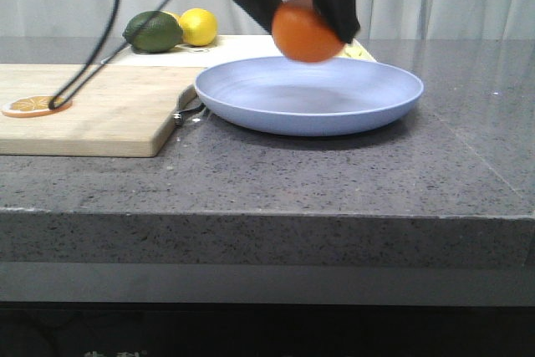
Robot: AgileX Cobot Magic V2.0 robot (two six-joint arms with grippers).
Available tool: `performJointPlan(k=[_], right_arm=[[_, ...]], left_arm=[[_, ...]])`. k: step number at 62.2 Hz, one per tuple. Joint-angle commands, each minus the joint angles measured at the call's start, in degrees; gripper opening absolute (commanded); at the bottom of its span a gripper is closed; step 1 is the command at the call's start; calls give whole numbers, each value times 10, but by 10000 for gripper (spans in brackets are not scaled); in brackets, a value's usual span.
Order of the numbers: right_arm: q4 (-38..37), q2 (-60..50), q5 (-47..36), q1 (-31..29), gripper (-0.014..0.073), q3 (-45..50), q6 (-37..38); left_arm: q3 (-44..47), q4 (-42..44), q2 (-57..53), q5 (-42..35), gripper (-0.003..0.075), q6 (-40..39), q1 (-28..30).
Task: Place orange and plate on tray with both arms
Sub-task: 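Lift the orange with the left gripper and lower it onto the blue plate, then open the left gripper and raise it away from the orange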
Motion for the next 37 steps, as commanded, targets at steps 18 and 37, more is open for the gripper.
performJointPlan(k=[18, 37], right_arm=[[-2, 3, -43, 0, 633, -17, -1], [-2, 3, -43, 0, 633, -17, -1]], left_arm=[[-19, 3, -1, -35, 549, -1, -6], [-20, 3, -22, -30, 665, -1, -6]])
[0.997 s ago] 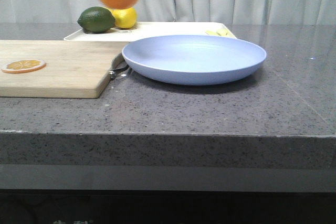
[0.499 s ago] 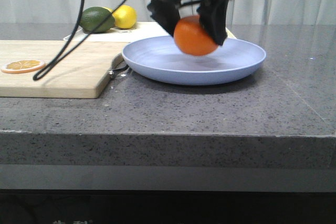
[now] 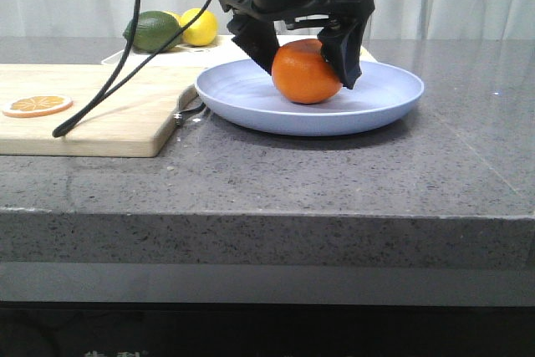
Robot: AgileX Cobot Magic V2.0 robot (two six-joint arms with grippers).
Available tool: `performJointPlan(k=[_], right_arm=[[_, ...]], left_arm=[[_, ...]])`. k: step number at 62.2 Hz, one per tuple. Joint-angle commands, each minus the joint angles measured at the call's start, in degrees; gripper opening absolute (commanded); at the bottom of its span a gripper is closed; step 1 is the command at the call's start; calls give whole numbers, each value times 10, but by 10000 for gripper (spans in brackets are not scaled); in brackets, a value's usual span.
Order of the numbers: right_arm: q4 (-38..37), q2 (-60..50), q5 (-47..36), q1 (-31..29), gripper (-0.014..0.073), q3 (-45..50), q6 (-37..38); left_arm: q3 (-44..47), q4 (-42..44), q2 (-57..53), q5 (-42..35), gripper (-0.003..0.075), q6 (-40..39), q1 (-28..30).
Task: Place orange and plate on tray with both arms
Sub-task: 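Open the left gripper and raise it away from the orange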
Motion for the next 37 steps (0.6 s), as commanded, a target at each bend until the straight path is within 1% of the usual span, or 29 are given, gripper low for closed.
performJointPlan(k=[1, 20, 26, 32, 34, 37], right_arm=[[-2, 3, -43, 0, 633, -17, -1], [-2, 3, -45, -1, 633, -17, -1], [-2, 3, -47, -1, 633, -17, -1], [-2, 3, -47, -1, 633, -17, -1], [-2, 3, -47, -1, 633, -17, -1], [-2, 3, -47, -1, 633, -17, -1]], left_arm=[[-19, -3, -54, -22, 665, -2, -4], [-19, -3, -98, 20, 665, -2, -4], [-19, -1, -115, 42, 651, -1, -4], [-20, 3, -129, 52, 570, -1, -4], [-20, 3, -134, 52, 531, -1, -3], [-20, 7, -140, 52, 450, -1, -3]])
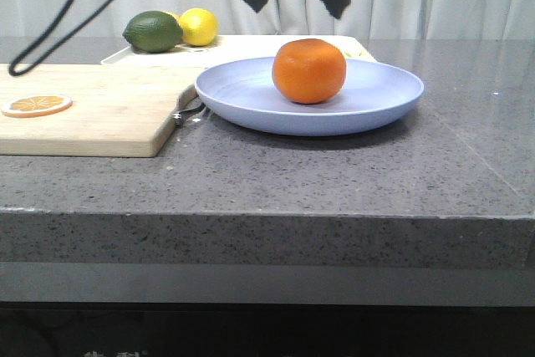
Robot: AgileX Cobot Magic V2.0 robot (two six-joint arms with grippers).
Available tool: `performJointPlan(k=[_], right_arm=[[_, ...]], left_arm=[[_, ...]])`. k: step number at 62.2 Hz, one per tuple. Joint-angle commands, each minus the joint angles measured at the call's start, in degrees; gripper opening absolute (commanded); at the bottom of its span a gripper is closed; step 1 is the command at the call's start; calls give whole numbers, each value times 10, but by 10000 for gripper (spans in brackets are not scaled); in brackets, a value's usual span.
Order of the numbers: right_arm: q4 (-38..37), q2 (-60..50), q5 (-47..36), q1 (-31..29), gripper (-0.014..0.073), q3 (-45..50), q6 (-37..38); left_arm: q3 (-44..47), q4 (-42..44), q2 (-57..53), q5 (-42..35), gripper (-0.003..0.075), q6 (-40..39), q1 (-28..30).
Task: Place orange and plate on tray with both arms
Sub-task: 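Open the left gripper and raise it away from the orange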
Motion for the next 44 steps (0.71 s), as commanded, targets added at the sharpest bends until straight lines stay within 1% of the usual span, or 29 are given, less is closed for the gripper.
performJointPlan(k=[1, 6, 8, 16, 27, 32, 38, 44], right_arm=[[-2, 3, -46, -1, 633, -17, -1], [-2, 3, -46, -1, 633, -17, -1], [-2, 3, -46, -1, 633, -17, -1], [-2, 3, -46, -1, 633, -17, -1], [-2, 3, -47, -1, 633, -17, -1], [-2, 3, -46, -1, 633, -17, -1], [-2, 3, -46, -1, 633, -17, -1], [-2, 3, -46, -1, 633, -17, -1]], left_arm=[[-20, 4, -51, -16, 412, -1, -3], [-20, 5, -58, -14, 277, -1, -3], [-20, 5, -61, -12, 209, -1, -3], [-20, 6, -66, 15, -20, -1, -3], [-20, 25, -78, 91, -18, -1, -3], [-20, 49, -92, 92, -18, -12, 0], [-18, 49, -117, 92, -18, -23, 9], [4, 53, -153, 92, -18, -29, 25]])
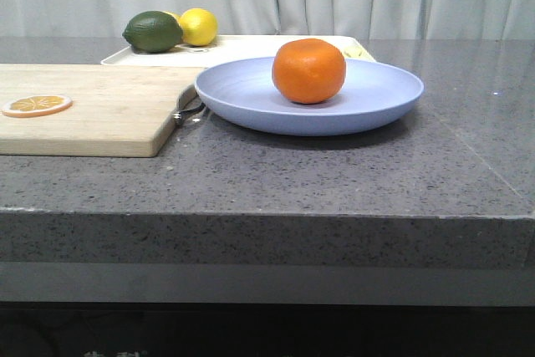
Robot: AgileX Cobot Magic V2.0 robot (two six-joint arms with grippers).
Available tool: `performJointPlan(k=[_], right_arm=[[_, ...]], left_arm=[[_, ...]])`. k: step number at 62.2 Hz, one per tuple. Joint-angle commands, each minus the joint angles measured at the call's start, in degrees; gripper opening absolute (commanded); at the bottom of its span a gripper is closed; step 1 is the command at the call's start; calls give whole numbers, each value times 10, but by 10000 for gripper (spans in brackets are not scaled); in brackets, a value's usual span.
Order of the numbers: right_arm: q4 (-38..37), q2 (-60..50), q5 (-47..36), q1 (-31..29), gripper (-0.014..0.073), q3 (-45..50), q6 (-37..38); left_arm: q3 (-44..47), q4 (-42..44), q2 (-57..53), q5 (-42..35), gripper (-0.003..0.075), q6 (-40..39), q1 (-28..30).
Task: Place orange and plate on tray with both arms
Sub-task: 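Open the left gripper and raise it away from the orange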
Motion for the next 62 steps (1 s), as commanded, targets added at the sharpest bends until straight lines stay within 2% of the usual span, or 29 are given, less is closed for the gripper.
performJointPlan(k=[1, 10, 22, 31, 40, 51, 62], right_arm=[[-2, 3, -45, -1, 633, -17, -1], [-2, 3, -45, -1, 633, -17, -1], [-2, 3, -45, -1, 633, -17, -1], [-2, 3, -45, -1, 633, -17, -1], [-2, 3, -46, -1, 633, -17, -1], [-2, 12, -53, 1, 633, -18, -1], [-3, 39, -53, 18, 633, -18, -1]], left_arm=[[8, 10, -72, 13, -18, -13, 19], [91, 30, -137, 13, -18, -19, 80], [232, 26, -233, -11, -18, -19, 211], [348, 20, -323, -98, -18, -30, 300], [473, 0, -436, -208, -18, -30, 362], [621, -17, -579, -329, -18, -30, 374], [741, -29, -719, -389, -18, -28, 374]])
